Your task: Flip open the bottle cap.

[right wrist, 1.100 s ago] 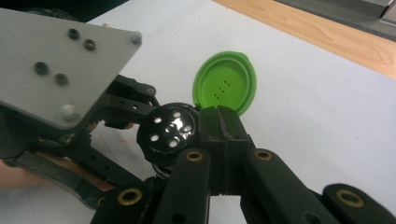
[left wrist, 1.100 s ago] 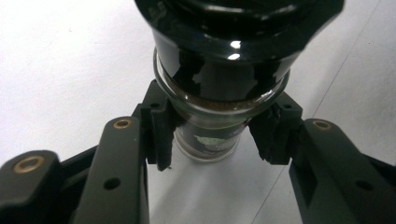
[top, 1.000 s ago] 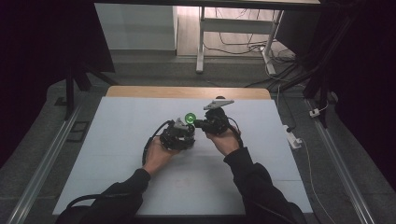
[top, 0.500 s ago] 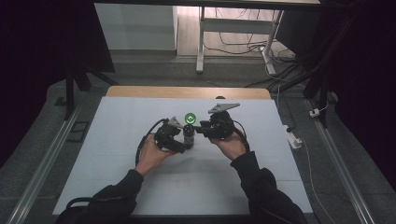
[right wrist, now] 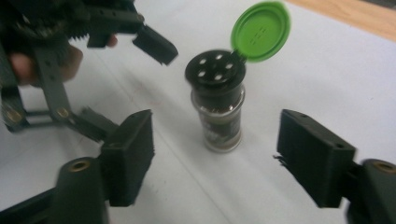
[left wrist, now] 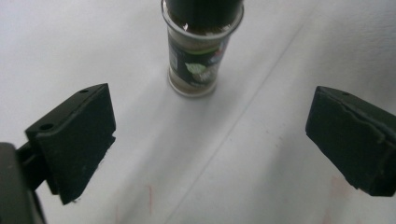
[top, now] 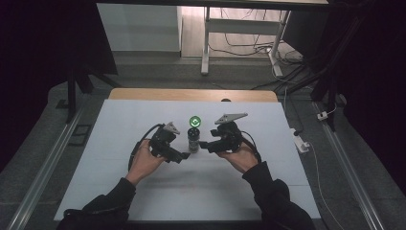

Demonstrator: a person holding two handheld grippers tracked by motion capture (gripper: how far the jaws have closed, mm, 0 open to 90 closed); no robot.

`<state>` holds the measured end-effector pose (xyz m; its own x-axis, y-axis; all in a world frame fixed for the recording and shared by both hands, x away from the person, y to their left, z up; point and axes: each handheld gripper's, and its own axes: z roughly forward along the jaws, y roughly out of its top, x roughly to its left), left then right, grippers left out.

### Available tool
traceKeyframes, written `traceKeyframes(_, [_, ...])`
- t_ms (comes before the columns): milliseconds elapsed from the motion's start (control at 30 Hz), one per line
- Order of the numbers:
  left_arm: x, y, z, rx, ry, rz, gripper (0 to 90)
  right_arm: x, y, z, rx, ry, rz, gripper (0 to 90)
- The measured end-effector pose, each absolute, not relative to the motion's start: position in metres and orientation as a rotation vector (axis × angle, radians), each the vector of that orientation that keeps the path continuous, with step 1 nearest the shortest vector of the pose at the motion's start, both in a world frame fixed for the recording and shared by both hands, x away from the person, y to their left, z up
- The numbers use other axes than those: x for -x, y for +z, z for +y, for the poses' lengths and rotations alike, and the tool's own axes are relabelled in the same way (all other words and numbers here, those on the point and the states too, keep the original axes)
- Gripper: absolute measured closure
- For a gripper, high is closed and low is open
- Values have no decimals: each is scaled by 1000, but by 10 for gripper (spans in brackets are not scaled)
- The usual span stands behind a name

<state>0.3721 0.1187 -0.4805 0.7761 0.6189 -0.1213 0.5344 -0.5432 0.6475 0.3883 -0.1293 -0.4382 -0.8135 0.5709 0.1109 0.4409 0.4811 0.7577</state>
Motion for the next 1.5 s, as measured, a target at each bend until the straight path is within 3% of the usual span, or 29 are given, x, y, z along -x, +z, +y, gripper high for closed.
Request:
traceKeyframes(667, [-318, -469, 172, -2141, -7, 814, 0, -351, -438, -140, -782, 1223, 2603, 0])
traceKeyframes(1500, [-230, -466, 252, -1956, 101, 982, 0, -300, -444, -230, -951, 1199, 2469, 0])
